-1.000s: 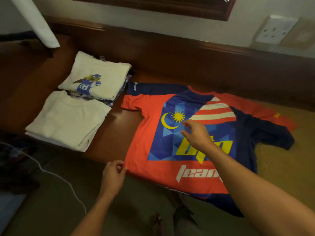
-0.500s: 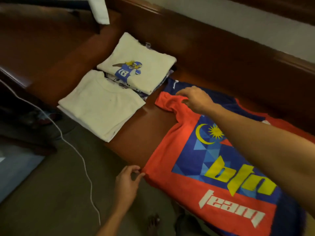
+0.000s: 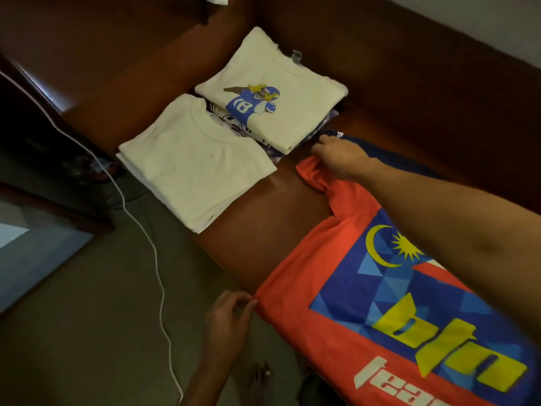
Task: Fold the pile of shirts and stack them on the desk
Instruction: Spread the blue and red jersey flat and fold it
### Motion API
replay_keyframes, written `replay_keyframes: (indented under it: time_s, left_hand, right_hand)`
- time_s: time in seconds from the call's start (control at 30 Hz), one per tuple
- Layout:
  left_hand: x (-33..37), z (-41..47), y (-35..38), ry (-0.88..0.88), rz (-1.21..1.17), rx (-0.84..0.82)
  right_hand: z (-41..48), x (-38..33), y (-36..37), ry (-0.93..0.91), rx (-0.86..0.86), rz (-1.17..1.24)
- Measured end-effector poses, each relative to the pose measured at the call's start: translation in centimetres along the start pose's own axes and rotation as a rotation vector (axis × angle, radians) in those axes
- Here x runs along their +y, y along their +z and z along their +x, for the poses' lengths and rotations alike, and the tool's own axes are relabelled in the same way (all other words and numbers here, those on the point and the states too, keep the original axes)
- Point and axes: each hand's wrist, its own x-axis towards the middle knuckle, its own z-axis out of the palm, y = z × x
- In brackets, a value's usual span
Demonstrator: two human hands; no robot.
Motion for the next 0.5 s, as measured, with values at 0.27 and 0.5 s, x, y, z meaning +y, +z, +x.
replay_keyframes:
  time_s: [0.27, 0.5]
  left_hand:
    - [2.8, -0.7, -0.5, 0.064, 0.069, 0.009]
    - [4.5, -2.1, -0.7, 0.079, 0.023, -0.018]
  right_hand:
    - [-4.8, 2.9, -4.3, 0.09, 0.078, 0.163]
    - [-11.9, 5.2, -5.7, 0.192, 0.201, 0.123]
